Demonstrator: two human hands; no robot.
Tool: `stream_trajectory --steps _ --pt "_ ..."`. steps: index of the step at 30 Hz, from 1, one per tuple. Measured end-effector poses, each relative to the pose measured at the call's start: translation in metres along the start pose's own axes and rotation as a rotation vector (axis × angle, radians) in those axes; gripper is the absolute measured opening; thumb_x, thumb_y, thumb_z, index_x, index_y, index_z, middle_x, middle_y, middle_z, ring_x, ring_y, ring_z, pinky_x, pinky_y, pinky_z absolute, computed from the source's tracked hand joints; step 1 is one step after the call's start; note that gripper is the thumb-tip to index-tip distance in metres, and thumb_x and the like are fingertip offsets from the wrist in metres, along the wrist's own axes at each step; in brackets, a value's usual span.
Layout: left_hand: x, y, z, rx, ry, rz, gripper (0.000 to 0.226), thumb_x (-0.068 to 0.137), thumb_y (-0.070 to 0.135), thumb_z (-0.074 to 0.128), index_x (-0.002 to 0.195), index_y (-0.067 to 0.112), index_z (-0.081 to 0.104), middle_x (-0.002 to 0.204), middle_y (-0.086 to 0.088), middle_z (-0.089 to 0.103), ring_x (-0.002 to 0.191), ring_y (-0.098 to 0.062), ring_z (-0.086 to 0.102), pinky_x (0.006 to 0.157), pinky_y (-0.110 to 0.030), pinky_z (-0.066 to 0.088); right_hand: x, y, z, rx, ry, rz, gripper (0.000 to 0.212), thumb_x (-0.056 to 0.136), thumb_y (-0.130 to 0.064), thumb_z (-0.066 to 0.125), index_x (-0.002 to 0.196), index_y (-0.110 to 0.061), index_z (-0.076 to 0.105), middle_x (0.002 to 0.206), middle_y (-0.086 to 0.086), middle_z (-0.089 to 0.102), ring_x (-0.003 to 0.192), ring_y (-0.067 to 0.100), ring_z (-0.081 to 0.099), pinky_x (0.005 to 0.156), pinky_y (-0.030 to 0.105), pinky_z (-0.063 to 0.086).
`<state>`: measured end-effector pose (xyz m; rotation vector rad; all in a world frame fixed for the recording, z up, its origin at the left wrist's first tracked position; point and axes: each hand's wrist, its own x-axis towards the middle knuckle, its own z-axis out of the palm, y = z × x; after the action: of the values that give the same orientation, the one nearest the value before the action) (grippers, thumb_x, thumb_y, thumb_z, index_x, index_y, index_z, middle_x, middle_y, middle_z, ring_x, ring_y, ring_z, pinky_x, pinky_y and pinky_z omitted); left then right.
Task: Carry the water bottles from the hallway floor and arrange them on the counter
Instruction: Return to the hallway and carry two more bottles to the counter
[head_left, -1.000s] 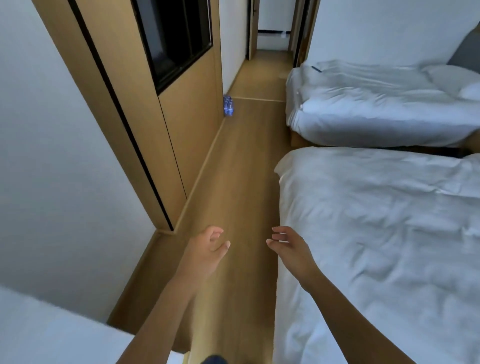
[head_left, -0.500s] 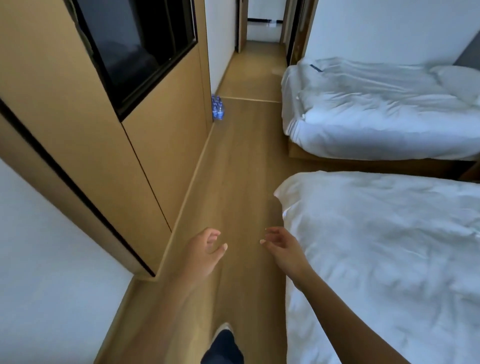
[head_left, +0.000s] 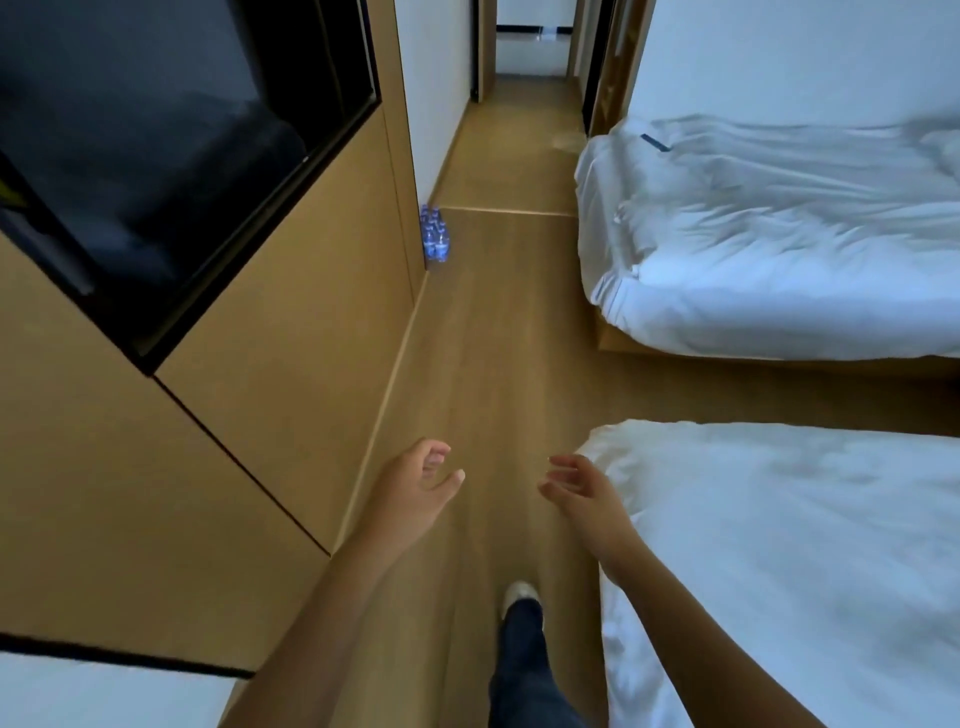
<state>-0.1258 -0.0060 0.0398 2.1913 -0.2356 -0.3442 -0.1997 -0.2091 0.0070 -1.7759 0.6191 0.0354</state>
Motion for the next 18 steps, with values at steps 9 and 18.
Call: stream_trajectory --steps 9,18 --pt "0.215 0.071 0.007 -0.03 0.093 -0.016 0.029 0.086 0.015 0.071 0.112 0.006 0.063 0.11 -0.011 0.065 0.099 -0.023 0.063 0.09 -0.031 0.049 0.217 -0.082 -0.049 0.022 -0.055 -0.053 0.031 0.093 -0.022 0.066 0.123 -0.022 0.058 0.111 -0.001 0.065 0.098 0.011 0.064 0.073 0.02 0.052" --pt "0.398 0.104 0.012 -0.01 0.094 -0.023 0.028 0.088 0.023 0.069 0.114 0.014 0.061 0.11 -0.002 0.063 0.102 -0.019 0.061 0.089 -0.031 0.05 0.391 -0.124 -0.071 0.017 -0.091 -0.012 0.031 0.094 -0.024 0.064 0.124 -0.026 0.057 0.106 -0.007 0.066 0.094 0.005 0.065 0.067 0.015 0.049"
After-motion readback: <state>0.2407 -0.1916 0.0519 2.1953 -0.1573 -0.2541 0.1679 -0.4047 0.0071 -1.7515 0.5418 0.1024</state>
